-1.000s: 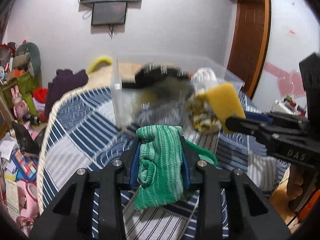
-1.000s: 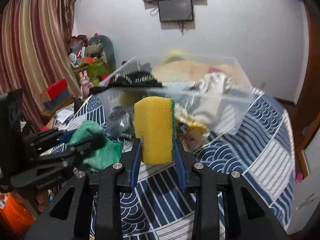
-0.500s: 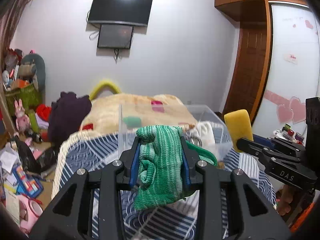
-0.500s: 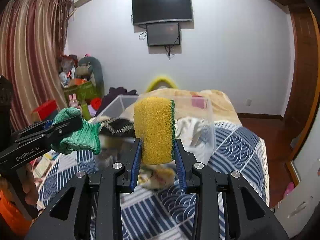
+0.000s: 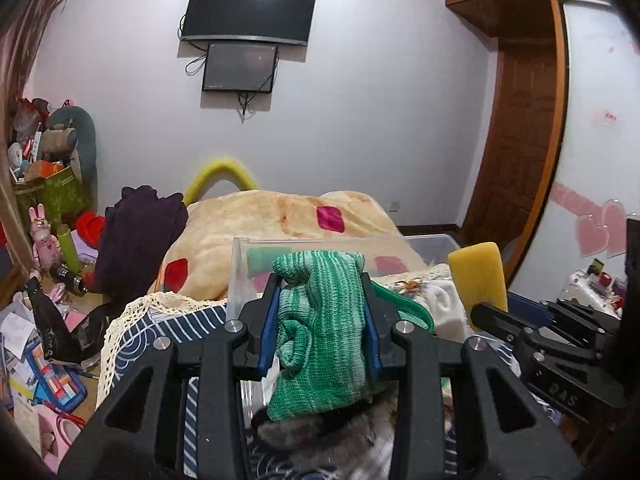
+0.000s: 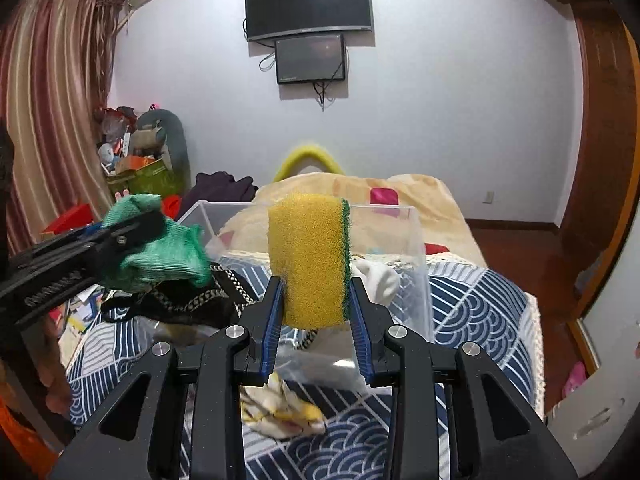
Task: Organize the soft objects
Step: 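Carry the green cloth and sponge into the box and open both tools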
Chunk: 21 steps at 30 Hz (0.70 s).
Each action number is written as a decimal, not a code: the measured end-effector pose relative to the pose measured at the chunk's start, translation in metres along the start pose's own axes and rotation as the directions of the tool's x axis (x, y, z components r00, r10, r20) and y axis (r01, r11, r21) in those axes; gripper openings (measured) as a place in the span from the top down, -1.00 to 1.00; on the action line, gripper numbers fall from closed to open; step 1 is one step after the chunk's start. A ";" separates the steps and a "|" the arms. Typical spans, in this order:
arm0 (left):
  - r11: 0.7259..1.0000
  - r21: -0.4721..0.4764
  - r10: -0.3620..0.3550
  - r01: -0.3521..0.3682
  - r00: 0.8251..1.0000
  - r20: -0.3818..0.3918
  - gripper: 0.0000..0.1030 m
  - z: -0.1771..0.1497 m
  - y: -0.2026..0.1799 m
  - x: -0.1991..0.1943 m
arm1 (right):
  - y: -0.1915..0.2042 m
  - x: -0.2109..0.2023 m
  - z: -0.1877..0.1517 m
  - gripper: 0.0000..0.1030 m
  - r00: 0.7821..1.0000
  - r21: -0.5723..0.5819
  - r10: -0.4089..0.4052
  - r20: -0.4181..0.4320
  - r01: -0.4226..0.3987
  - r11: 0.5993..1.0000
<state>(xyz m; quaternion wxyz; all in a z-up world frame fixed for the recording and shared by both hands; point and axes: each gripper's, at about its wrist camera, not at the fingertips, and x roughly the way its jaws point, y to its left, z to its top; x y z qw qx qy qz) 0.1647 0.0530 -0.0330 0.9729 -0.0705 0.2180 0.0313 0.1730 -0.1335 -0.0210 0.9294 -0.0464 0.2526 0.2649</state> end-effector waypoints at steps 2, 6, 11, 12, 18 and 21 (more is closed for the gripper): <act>1.000 0.005 0.007 -0.007 1.000 -0.017 0.32 0.000 -0.002 0.011 | -0.001 0.006 0.001 0.44 1.000 0.006 0.010 -0.013 -0.010 1.000; 0.999 0.034 0.017 -0.015 0.998 -0.056 0.31 -0.004 -0.011 0.031 | 0.001 0.016 0.002 0.44 0.999 0.002 0.004 -0.036 -0.004 1.000; 0.996 0.082 0.037 -0.031 0.997 -0.072 0.25 -0.009 -0.021 0.039 | 0.000 0.027 -0.002 0.43 0.997 -0.005 0.001 -0.077 -0.001 1.000; 0.996 0.087 0.038 -0.032 0.997 -0.071 0.19 -0.010 -0.022 0.038 | -0.001 0.028 -0.004 0.39 0.996 -0.005 0.002 -0.087 -0.002 1.000; 0.996 0.087 0.043 -0.036 0.996 -0.081 -0.17 -0.010 -0.023 0.036 | -0.001 0.030 -0.009 0.34 0.993 -0.026 0.008 -0.119 -0.011 1.000; 0.995 0.092 0.042 -0.035 0.996 -0.075 -0.39 -0.009 -0.023 0.030 | -0.003 0.027 -0.008 0.31 0.992 -0.026 0.010 -0.122 -0.013 1.000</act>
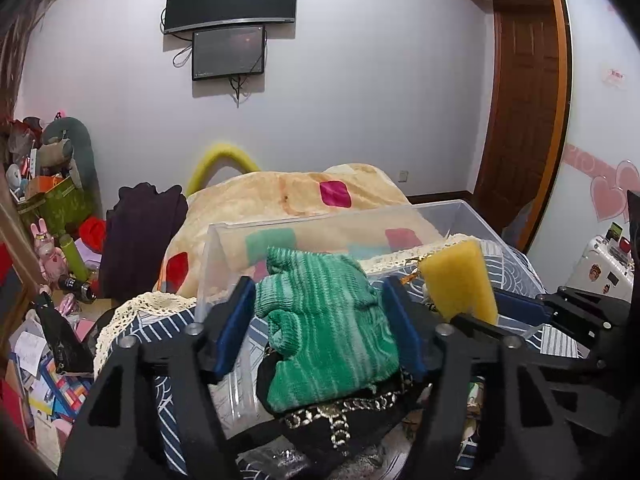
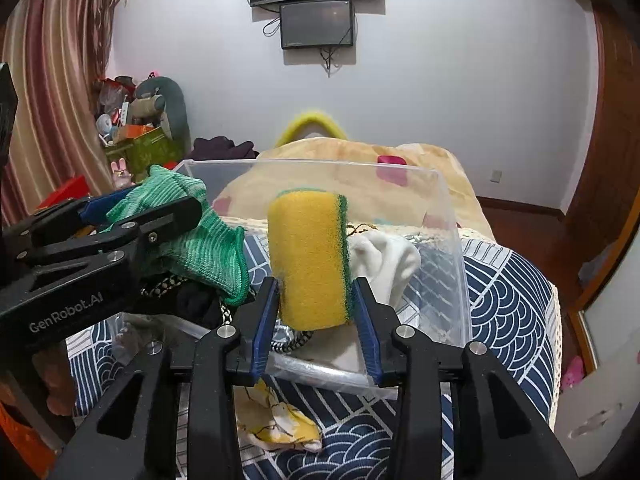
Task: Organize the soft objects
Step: 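Carry the green cloth and sponge into the box and open both tools, then grasp the bagged grey sock with the left tool while the right tool grasps the floral cloth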
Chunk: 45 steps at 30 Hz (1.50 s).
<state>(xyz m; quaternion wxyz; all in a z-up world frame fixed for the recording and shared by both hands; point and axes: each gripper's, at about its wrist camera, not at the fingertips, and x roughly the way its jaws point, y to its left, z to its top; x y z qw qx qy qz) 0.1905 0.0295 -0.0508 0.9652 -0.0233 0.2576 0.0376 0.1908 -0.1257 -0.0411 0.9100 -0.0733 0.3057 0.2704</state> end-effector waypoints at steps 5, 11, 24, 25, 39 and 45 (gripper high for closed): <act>1.000 0.006 -0.016 0.016 0.999 0.032 -0.79 0.003 -0.002 -0.017 | -0.003 -0.012 0.000 0.02 1.000 0.000 -0.006 0.021 0.006 1.000; 1.000 0.023 -0.019 0.017 0.997 0.074 -0.96 -0.002 -0.005 -0.042 | -0.004 -0.037 -0.001 0.01 0.996 -0.004 -0.024 0.083 0.025 1.000; 0.999 -0.034 -0.022 0.021 0.999 -0.029 -0.99 -0.053 0.011 -0.039 | 0.007 -0.039 -0.030 0.01 0.999 -0.022 0.012 0.039 -0.011 1.000; 0.999 -0.044 -0.020 0.018 0.999 -0.039 -0.99 -0.057 0.012 -0.036 | 0.008 -0.036 -0.034 0.01 1.000 -0.029 0.010 0.025 -0.009 1.000; 0.989 -0.137 -0.079 0.055 0.981 -0.176 -1.00 -0.088 0.027 0.006 | 0.016 0.000 -0.051 0.01 0.991 -0.031 0.076 -0.114 -0.080 0.996; 0.982 -0.159 -0.134 0.106 0.975 -0.178 -0.61 -0.093 0.031 0.005 | 0.023 0.009 -0.052 0.25 0.985 -0.026 0.099 -0.141 -0.103 0.994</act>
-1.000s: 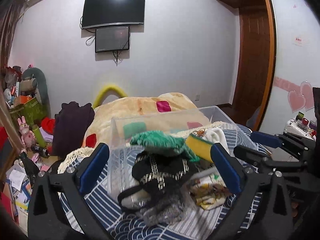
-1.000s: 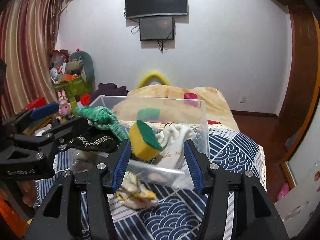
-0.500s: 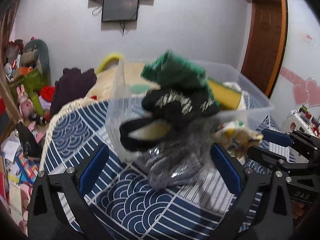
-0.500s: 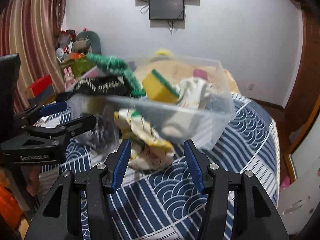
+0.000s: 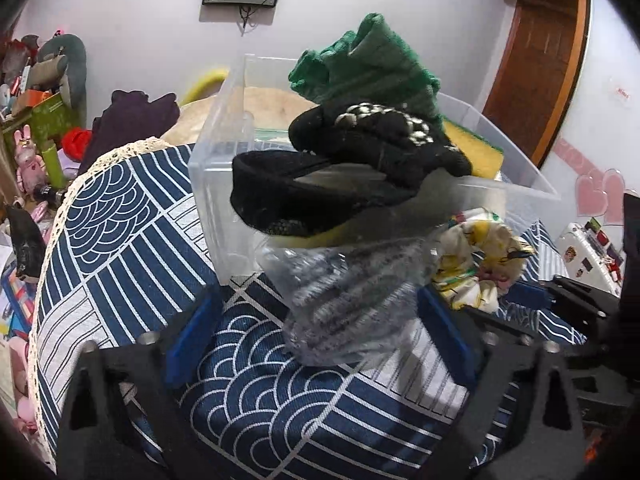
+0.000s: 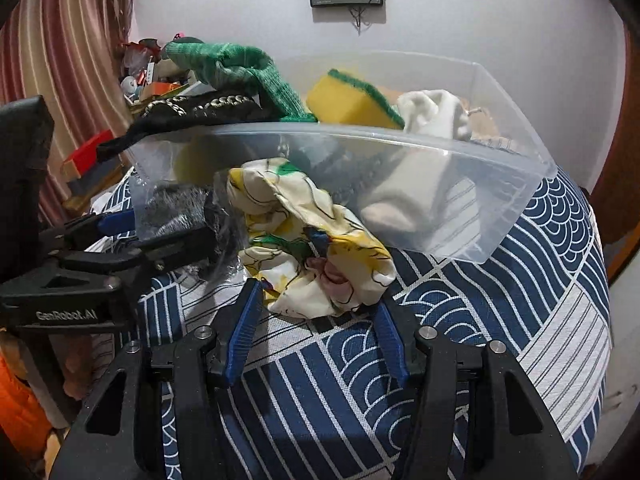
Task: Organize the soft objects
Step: 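Grasp the bagged grey sock with the left tool while the right tool grasps the floral cloth, then carry the grey sock and floral cloth into the box and open both tools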
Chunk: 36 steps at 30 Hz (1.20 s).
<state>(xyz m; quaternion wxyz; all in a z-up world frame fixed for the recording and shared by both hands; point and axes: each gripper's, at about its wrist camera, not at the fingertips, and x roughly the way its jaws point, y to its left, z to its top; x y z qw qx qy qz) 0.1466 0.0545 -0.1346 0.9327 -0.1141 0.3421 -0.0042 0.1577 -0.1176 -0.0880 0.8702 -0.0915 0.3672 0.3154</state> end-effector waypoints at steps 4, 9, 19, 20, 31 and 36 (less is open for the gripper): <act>0.999 0.025 -0.036 0.036 0.999 -0.001 -0.16 -0.006 -0.004 -0.005 | 0.002 -0.001 0.000 0.74 1.000 -0.003 0.010 0.002 -0.010 1.000; 0.998 0.055 -0.017 0.016 1.000 0.023 0.07 -0.015 -0.012 -0.018 | 0.003 -0.010 -0.004 0.80 1.000 0.005 0.008 0.030 -0.009 1.000; 0.999 0.036 -0.007 0.004 0.994 0.108 0.13 -0.021 -0.006 -0.066 | -0.002 -0.053 -0.012 0.80 0.991 0.034 0.005 0.131 -0.010 0.999; 0.999 0.040 -0.006 0.002 0.993 0.121 0.13 -0.020 -0.007 -0.071 | -0.003 -0.058 -0.012 0.80 0.989 0.036 0.003 0.146 -0.008 0.999; 0.992 0.126 -0.040 0.007 0.964 0.263 0.14 0.013 -0.030 -0.119 | -0.017 -0.089 0.002 0.80 0.962 0.067 -0.069 0.264 0.053 0.996; 0.991 0.135 -0.042 0.003 0.956 0.289 0.13 0.039 -0.040 -0.108 | -0.022 -0.086 0.016 0.80 0.954 0.095 -0.095 0.286 0.070 0.993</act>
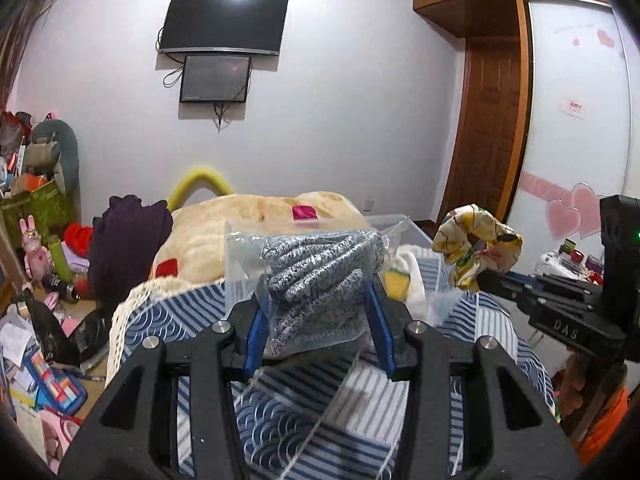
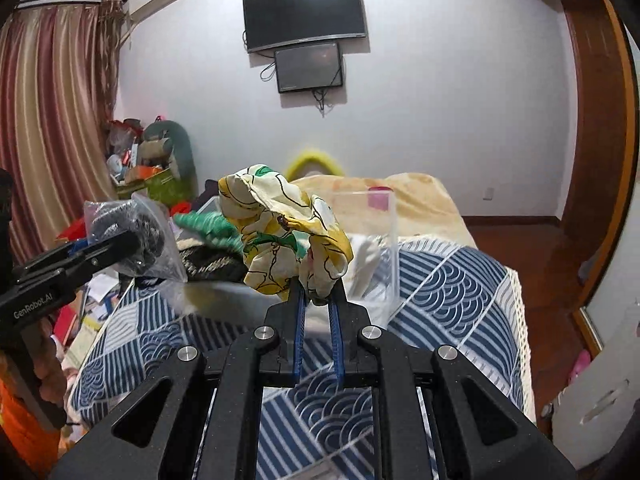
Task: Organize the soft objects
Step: 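Carry the grey sock and floral cloth into the box and open both tools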
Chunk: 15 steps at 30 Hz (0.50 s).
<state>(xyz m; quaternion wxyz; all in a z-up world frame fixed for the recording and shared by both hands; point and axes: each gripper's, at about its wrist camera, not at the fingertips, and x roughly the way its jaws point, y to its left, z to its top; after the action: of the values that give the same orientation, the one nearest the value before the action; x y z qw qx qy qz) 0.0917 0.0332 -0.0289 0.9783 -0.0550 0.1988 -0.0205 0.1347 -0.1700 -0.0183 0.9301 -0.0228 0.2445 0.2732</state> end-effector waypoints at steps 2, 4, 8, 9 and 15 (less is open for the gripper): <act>1.000 -0.006 0.002 -0.002 1.000 -0.013 0.13 0.005 0.000 0.015 | -0.005 0.007 0.006 0.80 1.000 0.004 -0.006 -0.001 0.006 1.000; 1.000 -0.012 0.000 -0.001 0.999 -0.048 0.14 0.009 0.000 0.035 | -0.006 0.014 0.010 0.80 1.000 0.001 -0.014 -0.007 0.014 1.000; 1.000 -0.014 0.014 -0.016 0.992 -0.126 0.14 0.010 0.004 0.077 | -0.012 0.037 0.016 0.80 0.999 0.009 -0.021 -0.044 0.021 1.000; 1.000 -0.006 0.025 -0.026 0.990 -0.135 0.13 0.010 0.004 0.083 | -0.013 0.045 0.015 0.80 0.998 0.014 -0.020 -0.061 0.021 1.000; 0.999 0.017 0.050 -0.048 0.982 -0.181 0.13 0.003 0.009 0.107 | -0.012 0.058 0.009 0.78 0.993 -0.013 -0.030 -0.115 0.028 1.000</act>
<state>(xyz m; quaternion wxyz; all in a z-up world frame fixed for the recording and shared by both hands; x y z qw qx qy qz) 0.1910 0.0361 -0.0688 0.9566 -0.0420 0.2884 -0.0025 0.1871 -0.1494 -0.0382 0.9182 -0.0472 0.2957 0.2593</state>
